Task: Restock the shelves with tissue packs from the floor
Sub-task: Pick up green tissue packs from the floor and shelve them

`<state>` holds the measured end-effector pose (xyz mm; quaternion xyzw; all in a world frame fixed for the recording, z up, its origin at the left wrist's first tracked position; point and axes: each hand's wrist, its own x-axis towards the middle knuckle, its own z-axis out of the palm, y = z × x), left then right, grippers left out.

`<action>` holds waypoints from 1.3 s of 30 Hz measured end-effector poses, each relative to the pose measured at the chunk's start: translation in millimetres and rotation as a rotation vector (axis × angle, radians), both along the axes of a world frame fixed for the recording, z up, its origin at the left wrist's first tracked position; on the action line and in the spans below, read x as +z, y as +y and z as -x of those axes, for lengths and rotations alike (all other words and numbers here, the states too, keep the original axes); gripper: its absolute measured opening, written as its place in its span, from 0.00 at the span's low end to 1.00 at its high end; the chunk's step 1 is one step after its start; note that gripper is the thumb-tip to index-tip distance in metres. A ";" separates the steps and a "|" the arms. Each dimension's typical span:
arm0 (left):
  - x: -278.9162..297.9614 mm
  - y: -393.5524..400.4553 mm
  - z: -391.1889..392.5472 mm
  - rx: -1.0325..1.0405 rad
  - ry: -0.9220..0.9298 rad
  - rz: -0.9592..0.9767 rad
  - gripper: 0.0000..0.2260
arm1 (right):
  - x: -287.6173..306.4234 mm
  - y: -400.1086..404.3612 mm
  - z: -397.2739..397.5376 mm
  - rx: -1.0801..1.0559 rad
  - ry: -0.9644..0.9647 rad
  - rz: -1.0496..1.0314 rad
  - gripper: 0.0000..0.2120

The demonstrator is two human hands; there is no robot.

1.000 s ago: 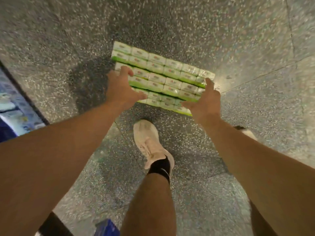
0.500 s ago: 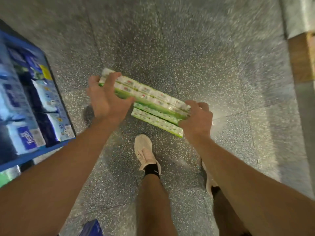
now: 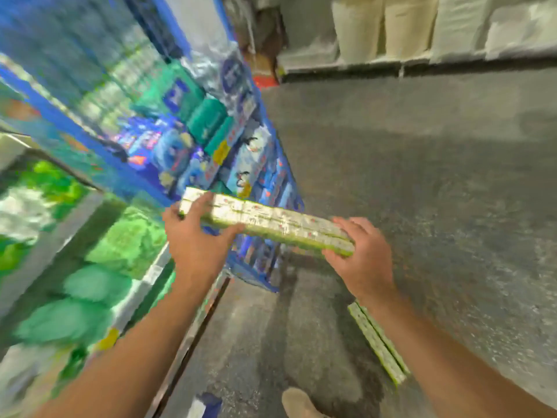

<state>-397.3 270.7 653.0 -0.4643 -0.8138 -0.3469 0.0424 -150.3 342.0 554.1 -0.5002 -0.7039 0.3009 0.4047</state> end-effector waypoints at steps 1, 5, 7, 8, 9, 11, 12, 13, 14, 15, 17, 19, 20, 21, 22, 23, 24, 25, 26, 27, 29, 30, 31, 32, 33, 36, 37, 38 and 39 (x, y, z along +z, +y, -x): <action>32.8 -21.2 18.8 0.047 0.040 -0.055 0.33 | 29.0 -3.0 26.2 0.046 0.033 -0.077 0.26; 142.9 -109.3 90.0 0.256 0.110 -0.186 0.32 | 131.3 -26.4 133.4 0.238 0.081 -0.271 0.25; 182.2 -153.8 122.5 0.372 0.131 -0.228 0.32 | 172.2 -44.1 188.6 0.315 0.111 -0.349 0.25; 197.9 -174.8 138.8 0.421 0.158 -0.258 0.32 | 191.0 -53.4 216.2 0.341 0.136 -0.399 0.25; 210.6 -195.1 155.4 0.462 0.183 -0.283 0.32 | 209.3 -63.4 242.7 0.367 0.157 -0.454 0.25; 228.6 -233.6 186.1 0.533 0.203 -0.303 0.31 | 242.2 -82.9 291.0 0.406 0.168 -0.561 0.25; 234.5 -250.4 200.3 0.565 0.209 -0.304 0.31 | 255.3 -91.2 313.3 0.419 0.161 -0.608 0.25; 238.9 -264.4 214.0 0.592 0.214 -0.300 0.30 | 267.1 -98.7 334.4 0.429 0.153 -0.642 0.26; 243.2 -276.1 227.1 0.613 0.212 -0.294 0.30 | 278.7 -105.0 354.4 0.434 0.145 -0.663 0.27; 246.2 -284.3 239.2 0.626 0.205 -0.287 0.30 | 288.4 -109.1 373.2 0.432 0.135 -0.675 0.29; 251.0 -293.7 264.1 0.636 0.201 -0.274 0.29 | 305.3 -113.8 406.3 0.419 0.116 -0.696 0.31; 255.5 -293.4 287.7 0.626 0.192 -0.254 0.29 | 318.2 -114.0 433.9 0.418 0.090 -0.699 0.30; 257.3 -290.1 298.8 0.623 0.174 -0.241 0.29 | 323.5 -112.3 446.5 0.415 0.076 -0.685 0.29; 258.8 -284.4 310.6 0.626 0.153 -0.230 0.29 | 328.0 -109.4 459.9 0.408 0.060 -0.666 0.28; 259.9 -277.1 323.6 0.637 0.134 -0.219 0.30 | 332.5 -105.6 473.9 0.397 0.037 -0.650 0.28; 261.1 -268.2 337.1 0.650 0.114 -0.210 0.30 | 336.7 -101.4 487.7 0.388 0.006 -0.642 0.28; 262.6 -257.9 350.4 0.664 0.090 -0.204 0.31 | 340.6 -95.9 502.2 0.382 -0.027 -0.645 0.28; 263.5 -246.4 365.0 0.674 0.068 -0.203 0.31 | 343.4 -89.0 517.6 0.384 -0.059 -0.649 0.27; 264.1 -234.6 379.8 0.684 0.049 -0.204 0.31 | 346.2 -81.4 533.2 0.389 -0.092 -0.645 0.27; 264.3 -222.7 394.7 0.698 0.032 -0.203 0.31 | 348.8 -72.6 550.2 0.393 -0.127 -0.630 0.28; 261.8 -200.4 426.2 0.732 0.006 -0.194 0.31 | 353.1 -54.1 586.3 0.383 -0.178 -0.586 0.28; 258.7 -190.5 442.9 0.744 -0.006 -0.186 0.31 | 353.6 -45.6 605.4 0.383 -0.198 -0.568 0.28; 256.3 -180.9 459.7 0.759 -0.010 -0.178 0.31 | 353.5 -37.5 624.7 0.391 -0.221 -0.560 0.28; 254.1 -171.7 477.6 0.779 -0.012 -0.169 0.31 | 353.0 -29.9 644.0 0.402 -0.245 -0.556 0.28; 252.3 -162.8 495.2 0.805 -0.019 -0.153 0.32 | 351.3 -22.5 662.6 0.414 -0.261 -0.547 0.28; 246.2 -139.6 540.2 0.892 -0.045 -0.053 0.33 | 340.3 -2.4 713.2 0.454 -0.280 -0.517 0.29; 244.8 -132.3 553.6 0.912 -0.060 -0.015 0.33 | 336.2 4.4 729.0 0.463 -0.281 -0.509 0.29; 242.9 -125.7 567.1 0.927 -0.082 0.017 0.32 | 333.4 10.6 744.0 0.470 -0.276 -0.498 0.29; 241.4 -119.5 579.6 0.941 -0.100 0.042 0.30 | 330.6 16.2 759.3 0.478 -0.277 -0.492 0.29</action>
